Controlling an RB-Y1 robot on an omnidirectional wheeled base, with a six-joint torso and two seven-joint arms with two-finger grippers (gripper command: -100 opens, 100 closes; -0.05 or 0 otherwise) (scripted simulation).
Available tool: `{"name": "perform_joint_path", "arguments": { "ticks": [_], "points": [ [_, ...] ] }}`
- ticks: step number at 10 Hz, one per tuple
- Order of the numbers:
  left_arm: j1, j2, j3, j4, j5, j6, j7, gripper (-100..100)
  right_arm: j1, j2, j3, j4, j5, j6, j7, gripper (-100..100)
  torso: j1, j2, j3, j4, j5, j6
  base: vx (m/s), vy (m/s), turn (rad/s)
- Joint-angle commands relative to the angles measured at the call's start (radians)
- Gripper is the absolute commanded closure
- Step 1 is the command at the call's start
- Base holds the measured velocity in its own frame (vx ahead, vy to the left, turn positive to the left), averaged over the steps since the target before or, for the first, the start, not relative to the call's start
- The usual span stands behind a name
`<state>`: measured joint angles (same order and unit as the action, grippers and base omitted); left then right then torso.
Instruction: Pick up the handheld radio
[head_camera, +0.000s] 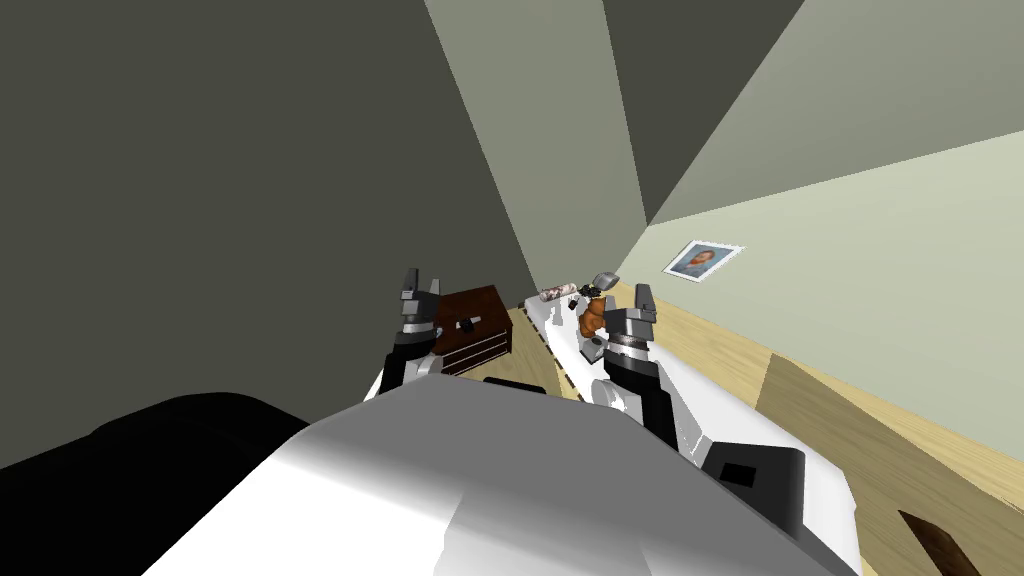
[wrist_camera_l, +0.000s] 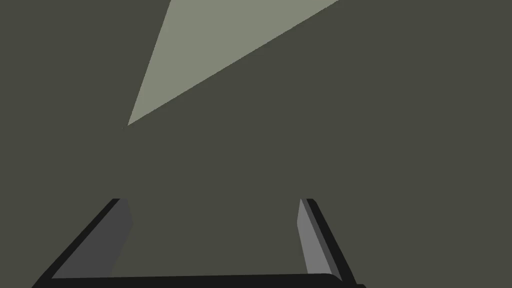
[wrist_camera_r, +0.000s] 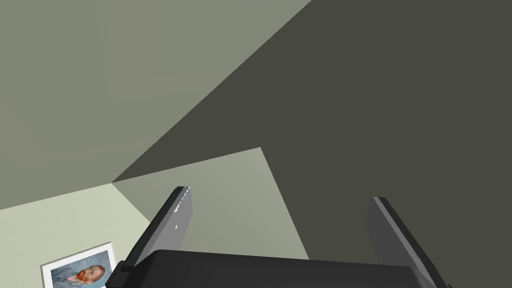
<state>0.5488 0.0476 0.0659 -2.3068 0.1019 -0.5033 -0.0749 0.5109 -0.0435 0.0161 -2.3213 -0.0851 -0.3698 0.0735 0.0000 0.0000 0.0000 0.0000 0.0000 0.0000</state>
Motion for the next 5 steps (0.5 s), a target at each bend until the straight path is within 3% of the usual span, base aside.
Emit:
{"name": "perform_joint_path", "arguments": {
  "ticks": [1,5],
  "points": [
    [-0.018,0.034,0.004,0.027,0.027,0.043,-0.001,-100,0.000,0.000,0.000,0.000,0.000,0.000,0.000,0,0.000,0.000,0.000,0.000,0.000,0.000,0.034,-0.084,-0.073],
    [-0.065,0.085,0.019,0.096,0.074,0.144,0.003,-100,0.000,0.000,0.000,0.000,0.000,0.000,0.000,0,-0.006,-0.005,-0.003,-0.001,-0.001,0.000,0.064,-0.097,-0.058]
  ]
}}
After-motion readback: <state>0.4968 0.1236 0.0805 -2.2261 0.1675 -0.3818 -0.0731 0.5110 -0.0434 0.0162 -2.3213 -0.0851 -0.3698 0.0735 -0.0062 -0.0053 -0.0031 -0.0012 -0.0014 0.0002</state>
